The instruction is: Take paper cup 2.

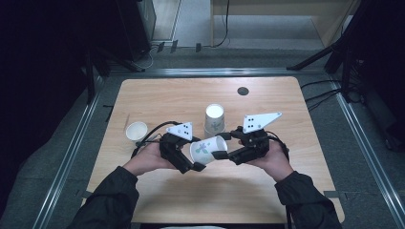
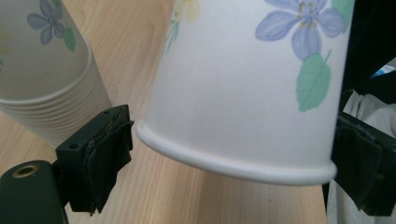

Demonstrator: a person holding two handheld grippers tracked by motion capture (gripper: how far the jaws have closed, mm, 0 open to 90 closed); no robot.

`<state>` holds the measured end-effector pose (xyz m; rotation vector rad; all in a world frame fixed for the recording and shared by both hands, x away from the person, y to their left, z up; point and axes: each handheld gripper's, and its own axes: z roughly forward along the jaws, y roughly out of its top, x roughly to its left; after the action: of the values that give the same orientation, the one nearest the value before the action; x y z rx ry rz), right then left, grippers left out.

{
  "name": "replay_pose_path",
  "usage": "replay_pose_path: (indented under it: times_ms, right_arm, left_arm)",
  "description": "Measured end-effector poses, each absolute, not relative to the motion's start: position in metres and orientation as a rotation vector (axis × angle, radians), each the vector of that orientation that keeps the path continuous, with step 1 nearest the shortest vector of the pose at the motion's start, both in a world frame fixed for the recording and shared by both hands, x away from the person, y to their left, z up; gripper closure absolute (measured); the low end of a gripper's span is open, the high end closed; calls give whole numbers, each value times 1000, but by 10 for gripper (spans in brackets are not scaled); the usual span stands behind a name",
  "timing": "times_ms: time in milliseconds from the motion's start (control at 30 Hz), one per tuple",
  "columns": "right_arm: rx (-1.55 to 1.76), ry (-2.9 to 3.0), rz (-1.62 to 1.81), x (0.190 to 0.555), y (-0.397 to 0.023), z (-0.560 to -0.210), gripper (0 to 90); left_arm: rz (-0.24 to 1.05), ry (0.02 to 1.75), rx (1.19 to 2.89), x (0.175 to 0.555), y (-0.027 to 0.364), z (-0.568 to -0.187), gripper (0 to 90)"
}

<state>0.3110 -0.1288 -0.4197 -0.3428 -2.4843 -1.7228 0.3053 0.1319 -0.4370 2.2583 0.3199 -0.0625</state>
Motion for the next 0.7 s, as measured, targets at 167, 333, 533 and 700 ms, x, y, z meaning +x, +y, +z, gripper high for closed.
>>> replay_pose_path:
  times_ms: [167, 333, 533, 700]
  right_arm:
    - [-342, -2467, -1743, 312, -131, -418, 353]
    - [-343, -2454, -1745, 312, -131, -418, 353]
    - [-342, -2444, -1741, 312, -130, -420, 353]
    - [-349, -2440, -1730, 313, -130, -421, 354]
  left_arm:
    - [-45, 301, 2219, 303, 133, -434, 129]
    - [-55, 312, 2190, 304, 135, -433, 142]
    - [-68, 297, 2178, 304, 138, -432, 193]
    - [-69, 293, 2172, 304, 140, -432, 212]
